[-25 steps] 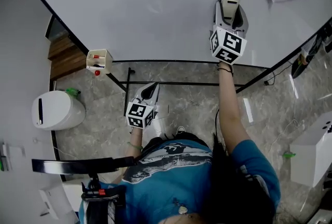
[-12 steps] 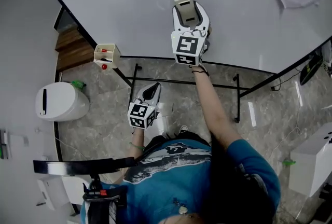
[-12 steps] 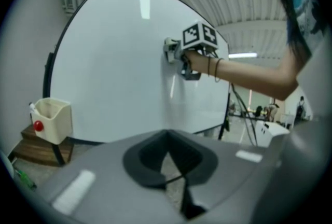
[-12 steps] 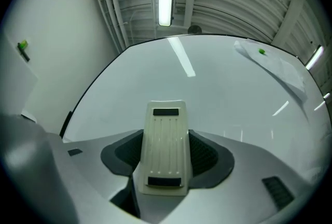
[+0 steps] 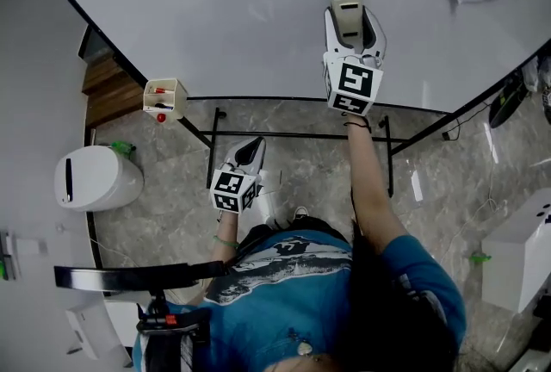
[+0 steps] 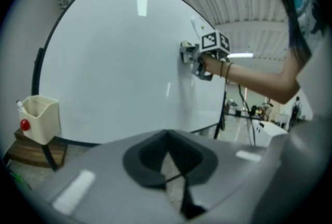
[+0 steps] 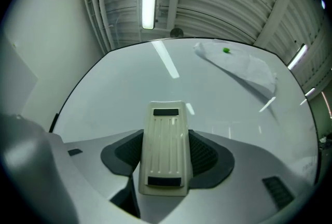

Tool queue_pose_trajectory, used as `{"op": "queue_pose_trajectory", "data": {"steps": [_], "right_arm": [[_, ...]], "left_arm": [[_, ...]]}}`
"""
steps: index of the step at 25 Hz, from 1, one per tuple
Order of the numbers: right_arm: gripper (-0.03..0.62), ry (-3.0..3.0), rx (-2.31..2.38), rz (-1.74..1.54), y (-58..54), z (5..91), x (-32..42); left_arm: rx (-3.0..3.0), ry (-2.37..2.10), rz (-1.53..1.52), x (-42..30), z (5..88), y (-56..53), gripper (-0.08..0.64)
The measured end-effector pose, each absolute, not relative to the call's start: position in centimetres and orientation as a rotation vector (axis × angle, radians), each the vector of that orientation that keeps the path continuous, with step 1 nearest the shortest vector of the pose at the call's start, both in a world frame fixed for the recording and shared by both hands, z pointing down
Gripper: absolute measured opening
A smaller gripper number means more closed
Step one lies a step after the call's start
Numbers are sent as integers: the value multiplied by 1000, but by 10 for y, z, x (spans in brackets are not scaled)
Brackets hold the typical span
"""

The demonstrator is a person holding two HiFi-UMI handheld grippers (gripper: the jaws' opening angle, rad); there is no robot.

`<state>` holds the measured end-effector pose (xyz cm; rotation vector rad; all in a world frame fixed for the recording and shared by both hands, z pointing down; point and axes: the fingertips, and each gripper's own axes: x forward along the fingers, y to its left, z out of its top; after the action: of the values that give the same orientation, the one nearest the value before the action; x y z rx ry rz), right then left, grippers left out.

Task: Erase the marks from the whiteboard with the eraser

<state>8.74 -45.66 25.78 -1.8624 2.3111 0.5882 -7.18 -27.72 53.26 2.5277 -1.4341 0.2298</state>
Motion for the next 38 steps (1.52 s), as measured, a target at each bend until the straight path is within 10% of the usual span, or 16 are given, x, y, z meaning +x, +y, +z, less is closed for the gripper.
{"op": "queue_pose_trajectory", "data": {"steps": [16,38], "right_arm": [[262,1958,-2138,244,-457,263,328],[262,2156,-2001,460,-465,272,111]], "left_arm": [[2656,-1284,259,-6,527,-284,3],[2511,-1512,227,-89,530,-265,3]]}}
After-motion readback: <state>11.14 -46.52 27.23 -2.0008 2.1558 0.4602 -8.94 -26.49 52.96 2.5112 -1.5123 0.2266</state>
